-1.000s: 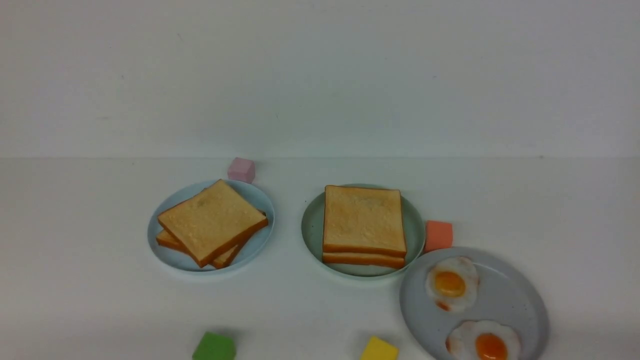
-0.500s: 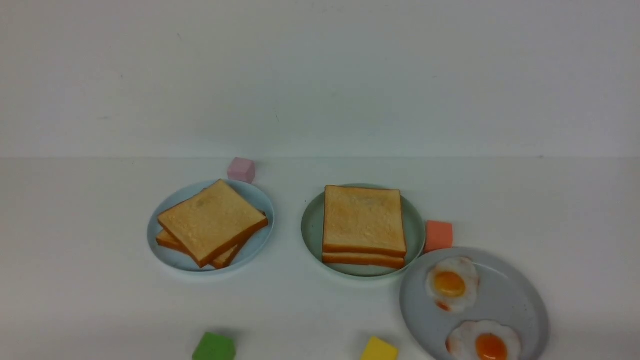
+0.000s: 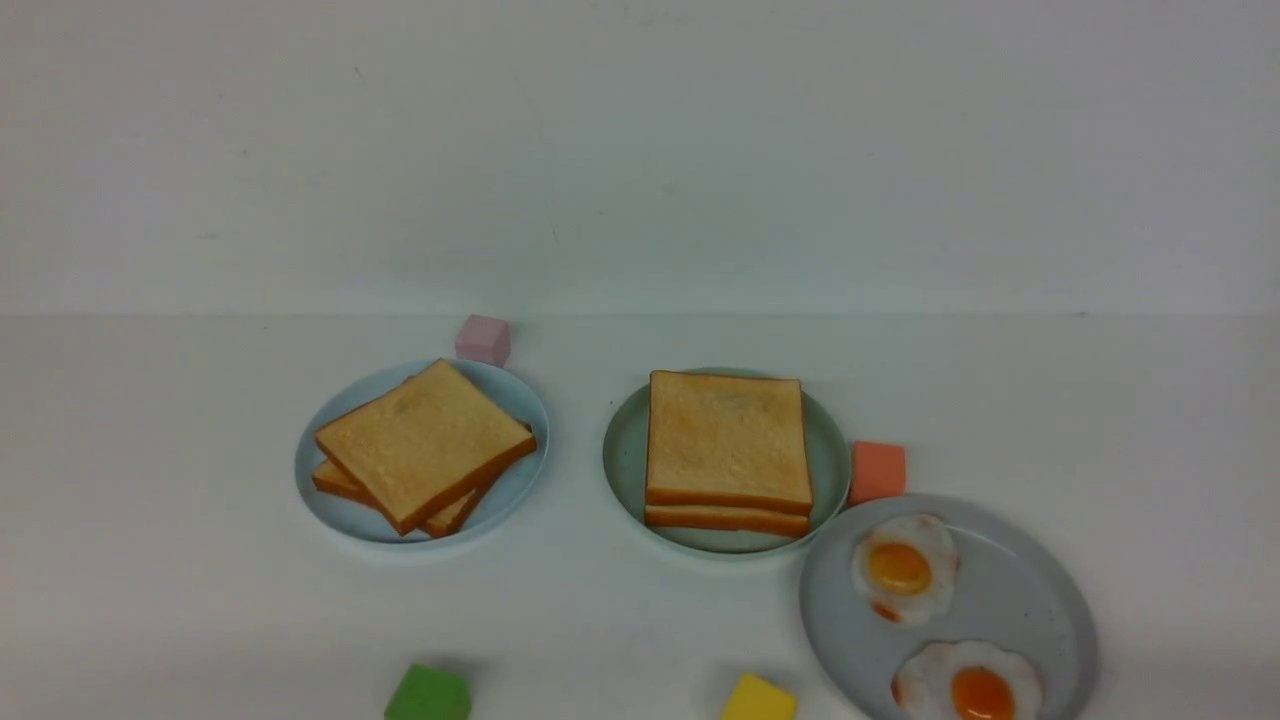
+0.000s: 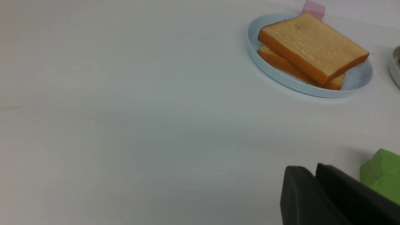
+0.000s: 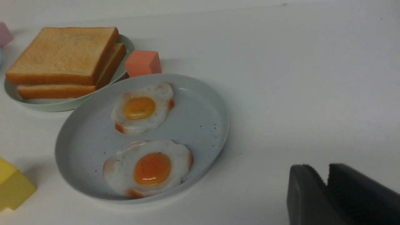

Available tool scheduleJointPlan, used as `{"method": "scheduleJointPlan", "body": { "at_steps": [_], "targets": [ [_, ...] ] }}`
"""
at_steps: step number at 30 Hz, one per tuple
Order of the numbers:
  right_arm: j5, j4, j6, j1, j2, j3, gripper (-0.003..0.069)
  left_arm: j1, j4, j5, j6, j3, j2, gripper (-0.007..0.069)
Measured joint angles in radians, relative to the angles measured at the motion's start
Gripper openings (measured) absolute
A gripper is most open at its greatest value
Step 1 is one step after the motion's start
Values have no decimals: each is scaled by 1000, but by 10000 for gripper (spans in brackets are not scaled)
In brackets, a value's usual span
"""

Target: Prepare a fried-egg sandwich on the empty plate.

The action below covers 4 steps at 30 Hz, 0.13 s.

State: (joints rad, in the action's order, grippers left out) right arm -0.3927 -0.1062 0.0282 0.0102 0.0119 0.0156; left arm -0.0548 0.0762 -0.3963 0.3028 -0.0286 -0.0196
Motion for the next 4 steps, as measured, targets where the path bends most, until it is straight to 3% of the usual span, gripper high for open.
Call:
{"method": "scheduleJointPlan", "body": {
  "at_steps": [4],
  "targets": [
    [0, 0, 0, 0, 0, 0, 134, 0, 0, 0, 0, 0, 0, 80]
  ]
}}
